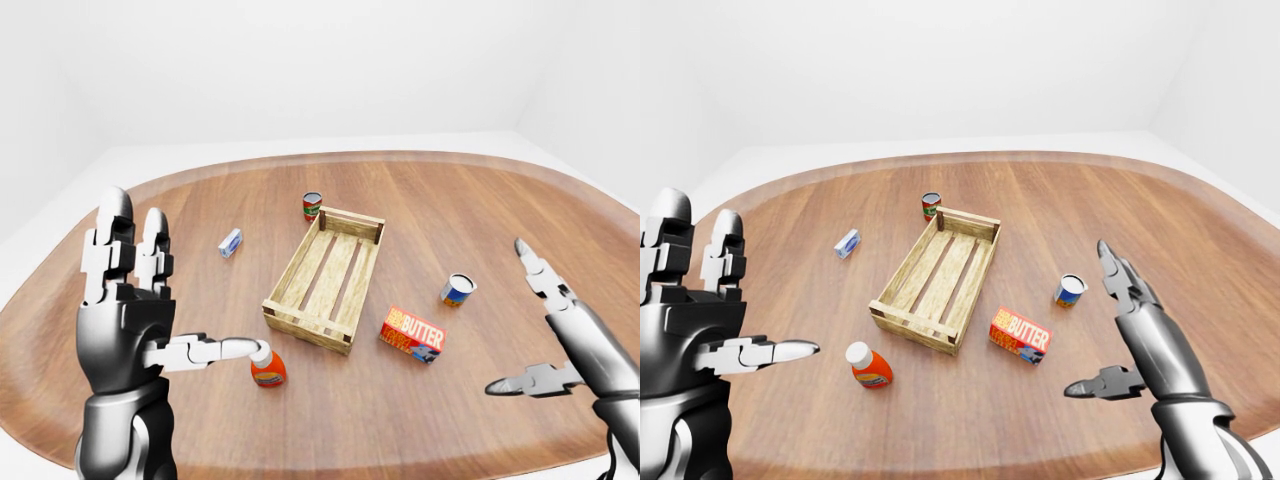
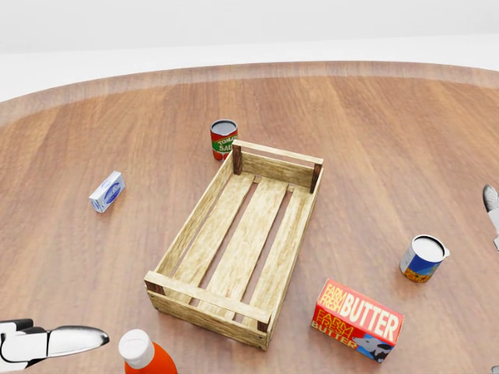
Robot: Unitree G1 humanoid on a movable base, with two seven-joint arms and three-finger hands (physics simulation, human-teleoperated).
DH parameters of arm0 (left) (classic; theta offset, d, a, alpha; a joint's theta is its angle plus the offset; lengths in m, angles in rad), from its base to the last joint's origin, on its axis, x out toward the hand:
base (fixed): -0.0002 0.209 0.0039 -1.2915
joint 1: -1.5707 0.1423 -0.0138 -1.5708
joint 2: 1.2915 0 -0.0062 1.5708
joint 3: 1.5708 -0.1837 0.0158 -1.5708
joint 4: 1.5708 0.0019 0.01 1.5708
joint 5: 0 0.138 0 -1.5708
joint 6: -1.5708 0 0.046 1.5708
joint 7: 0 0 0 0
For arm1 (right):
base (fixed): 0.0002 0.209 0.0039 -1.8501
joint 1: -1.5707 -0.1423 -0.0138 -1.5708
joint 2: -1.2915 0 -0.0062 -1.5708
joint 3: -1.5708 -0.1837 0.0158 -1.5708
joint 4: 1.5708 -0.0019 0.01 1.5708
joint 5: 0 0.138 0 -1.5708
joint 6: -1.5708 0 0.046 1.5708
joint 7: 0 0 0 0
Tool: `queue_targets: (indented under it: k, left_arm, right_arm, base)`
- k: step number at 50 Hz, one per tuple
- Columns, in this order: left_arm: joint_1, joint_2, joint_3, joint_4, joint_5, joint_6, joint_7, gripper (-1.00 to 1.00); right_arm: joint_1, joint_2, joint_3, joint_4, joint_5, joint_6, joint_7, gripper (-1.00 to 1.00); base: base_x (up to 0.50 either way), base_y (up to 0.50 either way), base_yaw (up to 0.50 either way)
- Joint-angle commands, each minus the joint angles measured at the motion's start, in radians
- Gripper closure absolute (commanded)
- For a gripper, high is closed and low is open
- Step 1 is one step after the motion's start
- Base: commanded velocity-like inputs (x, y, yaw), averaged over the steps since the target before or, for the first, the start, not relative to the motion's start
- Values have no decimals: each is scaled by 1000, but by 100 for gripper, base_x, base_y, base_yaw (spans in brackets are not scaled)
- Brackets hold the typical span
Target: Pick up the butter and put it in the tray.
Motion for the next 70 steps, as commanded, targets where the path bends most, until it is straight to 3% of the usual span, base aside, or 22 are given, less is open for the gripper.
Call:
queue_targets:
  k: [1,14,35,49,70]
  left_arm:
    - [-7,3,7,8,-3,0,3,-100]
    - [-6,5,1,9,0,0,7,-100]
    - [-20,9,19,8,-6,0,11,-100]
    - [-13,6,5,7,7,0,8,-100]
    - [-10,5,8,3,2,0,5,-100]
  right_arm:
    - [-22,-6,-53,49,-92,0,0,-100]
    - [-133,-113,56,249,-98,0,0,-100]
    - [-157,-139,149,528,-52,0,-3,-100]
    - [-240,-194,214,773,18,0,-107,-100]
    - [-227,-201,266,880,24,0,-139,-100]
  base:
    - [0,0,0]
    - [0,0,0]
    - [0,0,0]
    - [0,0,0]
    - [0,0,0]
